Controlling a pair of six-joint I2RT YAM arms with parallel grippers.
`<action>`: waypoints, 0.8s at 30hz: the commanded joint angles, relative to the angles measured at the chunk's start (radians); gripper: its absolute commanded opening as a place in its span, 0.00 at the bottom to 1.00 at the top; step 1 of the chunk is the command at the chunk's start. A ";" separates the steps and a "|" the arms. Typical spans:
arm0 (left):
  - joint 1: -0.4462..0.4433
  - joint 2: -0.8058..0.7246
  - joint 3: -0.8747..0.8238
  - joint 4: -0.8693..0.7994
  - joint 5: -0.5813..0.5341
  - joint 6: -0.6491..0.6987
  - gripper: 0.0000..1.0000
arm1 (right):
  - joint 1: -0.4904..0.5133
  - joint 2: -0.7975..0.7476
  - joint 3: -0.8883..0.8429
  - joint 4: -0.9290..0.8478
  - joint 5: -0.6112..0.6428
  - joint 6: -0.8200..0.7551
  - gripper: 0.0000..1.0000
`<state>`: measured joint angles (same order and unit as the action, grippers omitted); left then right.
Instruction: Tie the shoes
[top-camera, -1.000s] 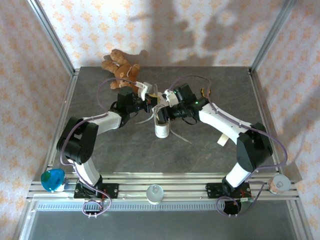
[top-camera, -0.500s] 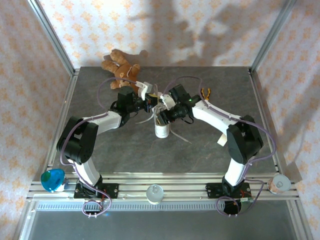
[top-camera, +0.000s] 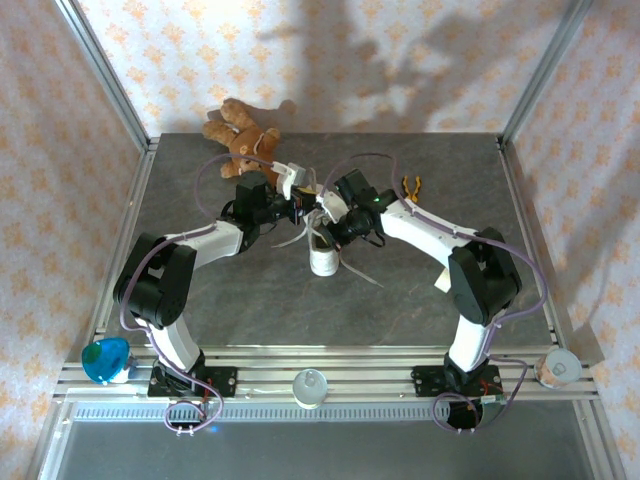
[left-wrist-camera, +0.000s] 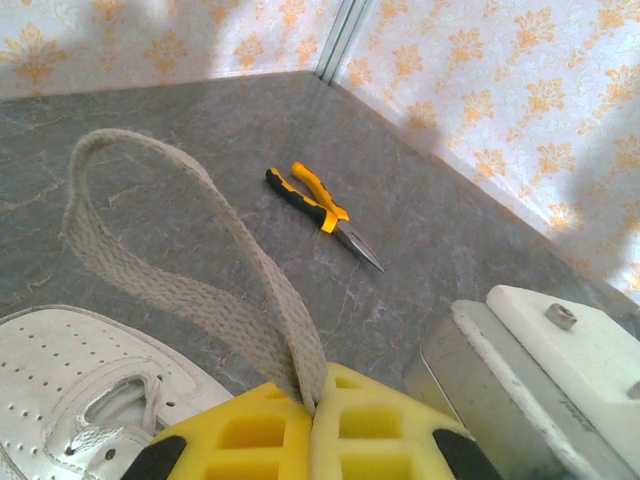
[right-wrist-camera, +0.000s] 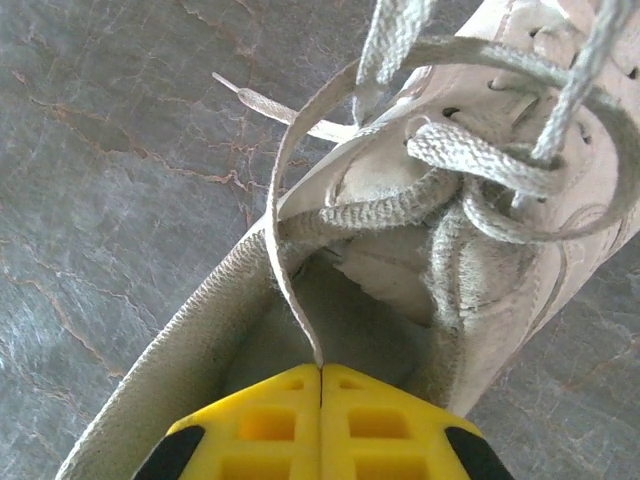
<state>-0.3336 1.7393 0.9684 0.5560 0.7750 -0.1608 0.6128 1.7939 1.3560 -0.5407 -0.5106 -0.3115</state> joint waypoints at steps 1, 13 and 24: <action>0.003 0.009 0.044 0.014 0.012 -0.009 0.00 | 0.004 -0.060 -0.006 -0.016 0.034 -0.015 0.00; 0.002 -0.013 0.033 0.013 0.013 -0.011 0.00 | -0.038 -0.102 0.028 -0.008 0.049 0.103 0.00; -0.003 -0.022 -0.001 0.024 0.011 -0.017 0.00 | -0.100 -0.043 0.042 0.014 -0.032 0.246 0.00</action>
<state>-0.3340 1.7397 0.9741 0.5449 0.7784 -0.1612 0.5213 1.7432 1.3823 -0.5587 -0.4900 -0.1314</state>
